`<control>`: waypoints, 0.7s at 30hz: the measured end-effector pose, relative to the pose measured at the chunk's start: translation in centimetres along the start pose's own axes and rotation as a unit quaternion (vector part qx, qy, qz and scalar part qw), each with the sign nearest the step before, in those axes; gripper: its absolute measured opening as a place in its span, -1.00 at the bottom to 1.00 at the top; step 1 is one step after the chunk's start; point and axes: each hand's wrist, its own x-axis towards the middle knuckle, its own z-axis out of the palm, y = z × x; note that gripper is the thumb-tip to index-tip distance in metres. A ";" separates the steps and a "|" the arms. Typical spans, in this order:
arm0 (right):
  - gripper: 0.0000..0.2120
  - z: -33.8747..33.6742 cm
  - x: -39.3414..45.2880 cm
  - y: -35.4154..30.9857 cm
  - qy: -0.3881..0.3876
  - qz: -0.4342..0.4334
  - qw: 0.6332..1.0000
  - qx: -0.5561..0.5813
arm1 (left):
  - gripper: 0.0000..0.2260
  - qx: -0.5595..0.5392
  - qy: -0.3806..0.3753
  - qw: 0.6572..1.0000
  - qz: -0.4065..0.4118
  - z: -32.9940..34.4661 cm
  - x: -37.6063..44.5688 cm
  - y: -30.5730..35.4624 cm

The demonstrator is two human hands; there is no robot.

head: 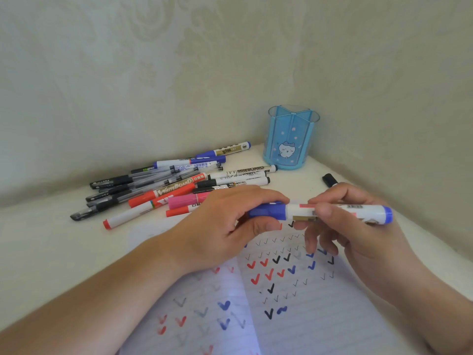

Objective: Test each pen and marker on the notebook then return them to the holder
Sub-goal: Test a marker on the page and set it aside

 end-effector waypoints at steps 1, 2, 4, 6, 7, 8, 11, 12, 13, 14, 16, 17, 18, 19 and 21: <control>-0.58 0.1 0.0 0.0 -0.003 0.003 1.000 0.001 | -0.68 -0.003 -0.003 1.000 -0.007 0.0 0.0 0.0; -0.58 0.1 -0.1 0.0 -0.003 0.004 1.000 0.003 | -0.70 -0.008 -0.008 1.000 -0.013 0.0 0.1 0.1; -0.58 0.3 -0.1 0.0 0.003 0.000 1.000 0.004 | -0.72 -0.011 -0.016 1.000 -0.021 -0.1 0.1 0.2; -0.59 0.4 -0.2 0.2 0.010 -0.005 1.000 0.003 | -0.74 -0.007 -0.018 1.000 -0.025 0.0 0.1 0.4; -0.60 0.5 -0.3 0.3 0.012 -0.007 1.000 0.003 | -0.74 -0.006 -0.019 0.999 -0.030 0.0 0.1 0.5; -0.60 0.5 -0.4 0.4 0.015 -0.008 1.000 0.004 | -0.75 -0.007 -0.022 0.999 -0.036 0.0 0.1 0.6; -0.60 0.6 -0.6 0.5 0.016 -0.008 1.000 0.006 | -0.79 -0.017 -0.028 0.998 -0.044 0.1 0.1 0.7; -0.60 0.6 -0.7 0.6 0.014 -0.009 1.000 0.008 | -0.79 -0.024 -0.029 0.998 -0.046 0.1 0.1 0.8; -0.60 0.5 -0.7 0.6 0.011 -0.010 1.000 0.007 | -0.79 -0.033 -0.031 0.998 -0.049 0.2 0.0 0.8; -0.59 0.5 -0.7 0.6 0.008 -0.013 1.000 0.003 | -0.78 -0.042 -0.034 0.997 -0.052 0.2 0.0 0.9; -0.58 0.4 -0.6 0.5 0.000 -0.019 1.000 -0.009 | -0.78 -0.054 -0.037 0.996 -0.056 0.3 -0.1 1.0; -0.58 0.3 -0.5 0.4 -0.006 -0.022 1.000 -0.013 | -0.80 -0.058 -0.037 0.996 -0.057 0.3 0.0 1.0; -0.58 0.1 -0.3 0.3 -0.017 -0.027 0.999 -0.016 | -0.82 -0.056 -0.036 0.996 -0.055 0.3 0.1 0.9; -0.59 0.0 -0.1 0.2 -0.032 -0.036 0.999 -0.020 | -0.83 -0.049 -0.033 0.997 -0.050 0.2 0.2 0.7; -0.56 -0.7 0.4 -0.1 -0.057 -0.063 0.996 -0.036 | -0.83 -0.025 -0.019 0.998 -0.045 -0.1 0.2 0.2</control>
